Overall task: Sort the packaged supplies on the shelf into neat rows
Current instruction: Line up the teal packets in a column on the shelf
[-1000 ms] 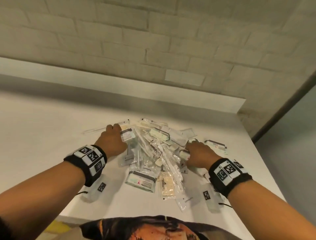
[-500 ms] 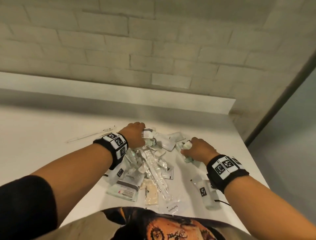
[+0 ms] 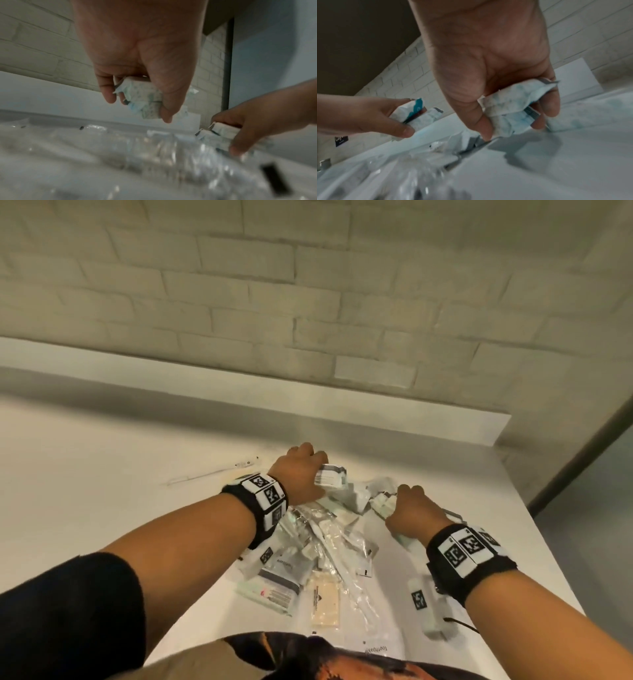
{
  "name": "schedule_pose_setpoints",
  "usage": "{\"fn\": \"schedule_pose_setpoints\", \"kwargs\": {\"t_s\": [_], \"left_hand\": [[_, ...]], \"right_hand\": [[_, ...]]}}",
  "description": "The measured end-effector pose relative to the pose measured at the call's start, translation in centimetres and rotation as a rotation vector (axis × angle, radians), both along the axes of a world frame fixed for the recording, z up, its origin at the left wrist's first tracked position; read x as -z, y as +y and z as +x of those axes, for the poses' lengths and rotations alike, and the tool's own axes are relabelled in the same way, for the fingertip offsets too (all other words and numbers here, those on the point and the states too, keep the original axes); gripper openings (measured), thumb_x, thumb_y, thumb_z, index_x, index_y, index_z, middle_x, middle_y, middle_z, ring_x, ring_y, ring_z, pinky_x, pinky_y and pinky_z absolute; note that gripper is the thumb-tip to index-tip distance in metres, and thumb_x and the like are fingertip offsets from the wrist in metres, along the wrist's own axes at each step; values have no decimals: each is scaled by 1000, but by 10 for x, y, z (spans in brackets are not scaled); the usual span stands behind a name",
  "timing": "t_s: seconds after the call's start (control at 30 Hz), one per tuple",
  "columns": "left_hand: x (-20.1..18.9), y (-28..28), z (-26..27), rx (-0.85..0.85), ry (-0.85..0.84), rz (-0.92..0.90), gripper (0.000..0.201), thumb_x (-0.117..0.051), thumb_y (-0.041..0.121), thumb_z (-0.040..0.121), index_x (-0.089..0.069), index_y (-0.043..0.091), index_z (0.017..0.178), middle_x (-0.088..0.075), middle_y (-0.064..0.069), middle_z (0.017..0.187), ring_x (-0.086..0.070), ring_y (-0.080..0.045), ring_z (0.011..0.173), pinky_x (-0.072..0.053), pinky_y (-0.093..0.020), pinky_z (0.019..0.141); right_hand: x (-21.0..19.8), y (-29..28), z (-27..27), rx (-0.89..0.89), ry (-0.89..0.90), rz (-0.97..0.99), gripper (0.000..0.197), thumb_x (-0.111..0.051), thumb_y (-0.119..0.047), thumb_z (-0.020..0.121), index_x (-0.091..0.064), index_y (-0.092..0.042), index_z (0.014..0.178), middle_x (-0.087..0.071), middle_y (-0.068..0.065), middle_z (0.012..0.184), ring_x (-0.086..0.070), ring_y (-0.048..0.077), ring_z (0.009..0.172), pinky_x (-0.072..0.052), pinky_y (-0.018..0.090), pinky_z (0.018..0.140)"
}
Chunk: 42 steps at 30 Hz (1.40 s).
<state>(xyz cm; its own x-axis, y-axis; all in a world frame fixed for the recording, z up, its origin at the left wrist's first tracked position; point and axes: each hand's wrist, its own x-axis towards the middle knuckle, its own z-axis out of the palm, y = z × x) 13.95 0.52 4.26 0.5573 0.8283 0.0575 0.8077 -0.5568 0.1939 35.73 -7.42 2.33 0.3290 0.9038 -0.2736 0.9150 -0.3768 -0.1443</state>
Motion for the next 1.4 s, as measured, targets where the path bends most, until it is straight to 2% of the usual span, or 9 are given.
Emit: {"fn": "schedule_pose_setpoints", "kwargs": {"t_s": [0.17,0.4,0.57,0.77,0.9,1.03,1.13,1.27,1.4], "left_hand": [[-19,18,-65,-130,-171,-106,62,-74,48,74,-50,19,123,-53,-7,113,-55,-26,102,-45,-31,87],[-9,54,-209,-398,72,-236,58,-74,48,73,-51,14,115,-55,-10,114,-56,-27,101,-45,-33,83],[9,53,-273,-359,270,-360,59,-73,48,71,-52,15,116,-61,-5,112,-60,-24,96,-45,-28,76],[22,47,-291,-227,185,-330,70,-79,41,65,-43,18,121,-50,-5,115,-59,-25,97,-50,-32,80],[24,41,-282,-74,127,-346,67,-78,35,63,-41,23,117,-55,-1,111,-58,-20,90,-52,-33,75],[17,44,-268,44,164,-426,56,-75,48,71,-46,25,113,-59,5,103,-56,-15,87,-44,-28,69],[7,61,-267,41,162,-521,40,-65,57,76,-60,25,100,-61,4,95,-56,-14,79,-44,-28,66],[5,93,-279,-67,216,-673,42,-51,56,88,-66,23,108,-63,4,115,-59,-14,92,-45,-26,78],[4,108,-290,-142,179,-583,36,-43,37,98,-59,19,124,-62,-3,121,-60,-16,100,-47,-26,80]], "right_hand": [[-34,20,-33,-92,57,137,64,-72,-46,76,-43,-13,124,-55,10,119,-56,30,106,-48,35,83],[-54,59,-177,-548,-9,80,50,-63,-33,86,-45,-16,129,-54,4,124,-55,23,104,-41,28,78],[-32,102,-287,-687,11,1,44,-60,-29,87,-46,-17,127,-55,5,126,-56,25,108,-44,32,81],[-4,124,-308,-600,-27,-58,42,-59,-25,87,-47,-17,126,-50,8,130,-51,28,119,-43,36,92],[-7,120,-270,-407,-116,-153,64,-70,-5,64,-48,-17,122,-48,3,122,-51,25,112,-49,35,87],[-16,122,-253,-286,-183,-188,62,-75,-18,66,-46,-16,121,-46,4,119,-46,25,109,-48,41,88],[-27,132,-259,-263,-65,-124,53,-67,-27,78,-44,-15,124,-52,5,117,-52,24,104,-46,35,82],[-42,141,-290,-230,190,-295,49,-67,-21,70,-51,-16,116,-68,5,92,-61,19,69,-48,29,59],[-33,149,-315,-231,266,-400,39,-64,-27,82,-62,-7,116,-67,15,114,-59,24,84,-48,33,73]]}}
